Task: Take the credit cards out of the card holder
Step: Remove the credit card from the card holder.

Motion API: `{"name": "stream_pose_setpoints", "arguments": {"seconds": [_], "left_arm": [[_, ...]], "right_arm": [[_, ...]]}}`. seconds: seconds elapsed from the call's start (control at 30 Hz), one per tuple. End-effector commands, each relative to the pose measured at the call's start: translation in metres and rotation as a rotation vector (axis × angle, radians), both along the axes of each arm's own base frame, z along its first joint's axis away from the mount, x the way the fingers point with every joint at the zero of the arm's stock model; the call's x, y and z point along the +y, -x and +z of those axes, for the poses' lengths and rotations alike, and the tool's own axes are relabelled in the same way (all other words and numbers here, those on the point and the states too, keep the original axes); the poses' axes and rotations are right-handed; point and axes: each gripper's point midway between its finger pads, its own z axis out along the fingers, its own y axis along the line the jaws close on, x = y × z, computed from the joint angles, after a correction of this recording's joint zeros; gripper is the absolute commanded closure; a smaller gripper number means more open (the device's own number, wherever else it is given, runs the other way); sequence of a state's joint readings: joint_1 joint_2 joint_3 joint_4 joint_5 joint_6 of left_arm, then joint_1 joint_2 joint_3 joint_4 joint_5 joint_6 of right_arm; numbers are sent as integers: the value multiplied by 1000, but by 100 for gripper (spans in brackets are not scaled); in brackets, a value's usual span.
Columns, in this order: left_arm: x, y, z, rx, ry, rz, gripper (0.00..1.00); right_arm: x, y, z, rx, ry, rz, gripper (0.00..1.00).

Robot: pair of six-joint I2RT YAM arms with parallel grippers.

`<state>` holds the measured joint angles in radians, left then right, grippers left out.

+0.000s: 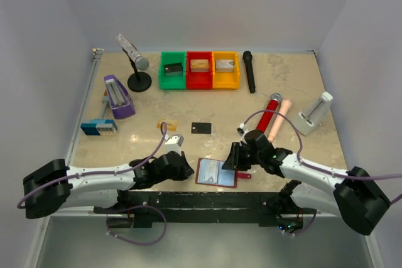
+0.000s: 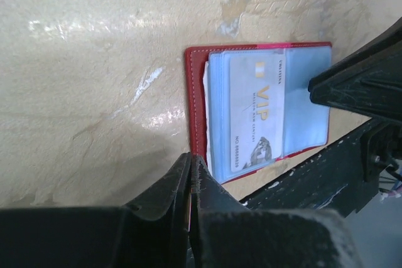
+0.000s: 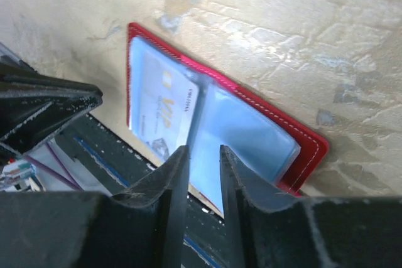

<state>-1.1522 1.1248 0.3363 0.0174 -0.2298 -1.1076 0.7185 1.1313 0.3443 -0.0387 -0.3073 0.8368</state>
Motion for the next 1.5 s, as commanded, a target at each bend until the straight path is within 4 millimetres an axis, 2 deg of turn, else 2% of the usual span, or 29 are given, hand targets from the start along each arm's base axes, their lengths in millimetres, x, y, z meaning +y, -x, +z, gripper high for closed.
{"name": "stream_pose_setpoints", "arguments": {"seconds": [0.0, 0.07, 0.13, 0.27, 0.4, 0.5, 0.83, 1.27, 1.47], "left_arm": [[12, -13, 16, -75, 3, 60, 90], [8, -15, 23, -98, 31, 48, 89], [-10, -15, 37, -132, 114, -3, 89], [-40, -9, 53, -158, 207, -124, 98], [-61, -5, 59, -153, 262, -190, 100], [-65, -5, 51, -132, 239, -199, 100], [-50, -6, 19, -75, 145, -138, 100], [-38, -6, 1, -43, 94, -95, 100], [-33, -4, -8, -27, 73, -83, 100]], "right_arm": [[-2, -14, 32, -119, -7, 6, 64], [3, -13, 42, -144, -49, 25, 60], [10, -12, 52, -161, -105, 44, 59], [26, -9, 58, -146, -196, 88, 61], [31, -9, 51, -118, -216, 82, 62], [33, -9, 44, -100, -217, 81, 63], [36, -7, 23, -38, -207, 77, 64], [29, -1, 5, -8, -167, 70, 65], [27, 0, 3, -5, -162, 65, 65]]}}
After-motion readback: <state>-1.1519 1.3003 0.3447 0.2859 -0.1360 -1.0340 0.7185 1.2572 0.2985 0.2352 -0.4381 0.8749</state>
